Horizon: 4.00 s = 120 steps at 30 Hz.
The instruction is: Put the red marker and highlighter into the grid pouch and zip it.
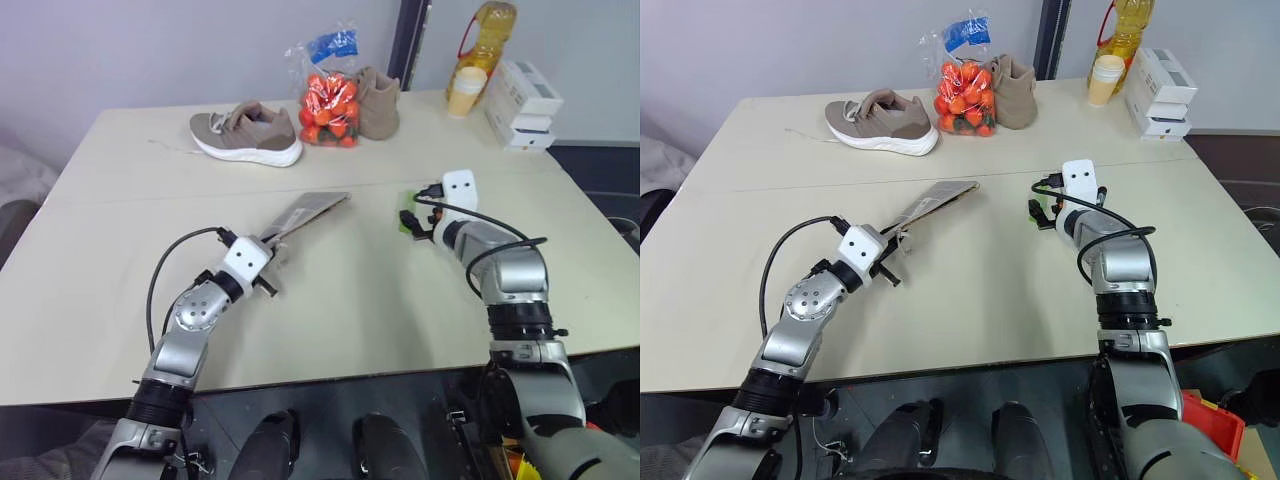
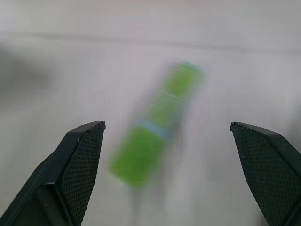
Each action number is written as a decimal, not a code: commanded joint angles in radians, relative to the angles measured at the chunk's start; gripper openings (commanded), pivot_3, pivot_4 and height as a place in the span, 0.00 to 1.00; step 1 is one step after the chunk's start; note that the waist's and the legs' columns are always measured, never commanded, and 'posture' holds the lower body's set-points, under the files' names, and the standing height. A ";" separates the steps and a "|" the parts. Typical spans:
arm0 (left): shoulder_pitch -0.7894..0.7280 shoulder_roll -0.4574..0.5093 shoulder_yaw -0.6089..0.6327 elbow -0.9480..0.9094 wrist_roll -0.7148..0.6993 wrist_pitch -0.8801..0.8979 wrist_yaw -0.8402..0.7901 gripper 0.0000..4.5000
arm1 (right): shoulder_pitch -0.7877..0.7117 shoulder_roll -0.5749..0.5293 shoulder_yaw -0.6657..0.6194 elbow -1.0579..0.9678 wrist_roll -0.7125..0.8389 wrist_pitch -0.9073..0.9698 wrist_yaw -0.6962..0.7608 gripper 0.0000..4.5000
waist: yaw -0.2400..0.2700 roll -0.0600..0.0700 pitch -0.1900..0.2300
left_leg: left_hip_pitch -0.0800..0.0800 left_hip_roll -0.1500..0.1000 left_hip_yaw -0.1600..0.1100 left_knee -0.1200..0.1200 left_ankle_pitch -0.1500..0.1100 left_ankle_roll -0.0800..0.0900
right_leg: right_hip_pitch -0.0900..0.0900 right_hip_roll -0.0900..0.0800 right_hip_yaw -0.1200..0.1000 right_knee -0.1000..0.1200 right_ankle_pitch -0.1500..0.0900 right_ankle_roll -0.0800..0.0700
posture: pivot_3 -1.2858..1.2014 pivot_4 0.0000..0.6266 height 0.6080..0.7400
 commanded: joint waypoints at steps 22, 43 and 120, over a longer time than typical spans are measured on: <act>0.017 -0.046 0.040 -0.029 -0.092 0.020 0.001 0.00 | 0.078 -0.110 0.156 -0.271 -0.023 -0.129 0.225 0.19 | 0.002 0.000 0.000 | -0.001 0.000 0.002 0.002 0.000 0.000 | -0.003 0.000 0.002 0.004 0.000 0.000 | 0.52 0.24 1.00; -0.012 -0.035 0.049 -0.022 -0.160 0.008 -0.087 0.00 | 0.240 -0.293 0.170 -0.610 0.165 -0.003 0.532 0.19 | 0.005 0.000 0.000 | -0.002 0.000 0.001 0.003 0.000 0.000 | -0.003 0.000 0.002 0.003 0.000 0.001 | 0.52 0.24 1.00; -0.056 -0.043 -0.022 0.014 -0.098 0.037 -0.115 0.00 | 0.172 -0.271 0.053 -0.210 -0.026 -0.096 0.254 0.07 | 0.001 0.000 0.000 | -0.003 0.000 0.003 0.004 0.001 0.000 | -0.004 0.001 0.002 0.005 0.001 0.002 | 0.52 0.24 1.00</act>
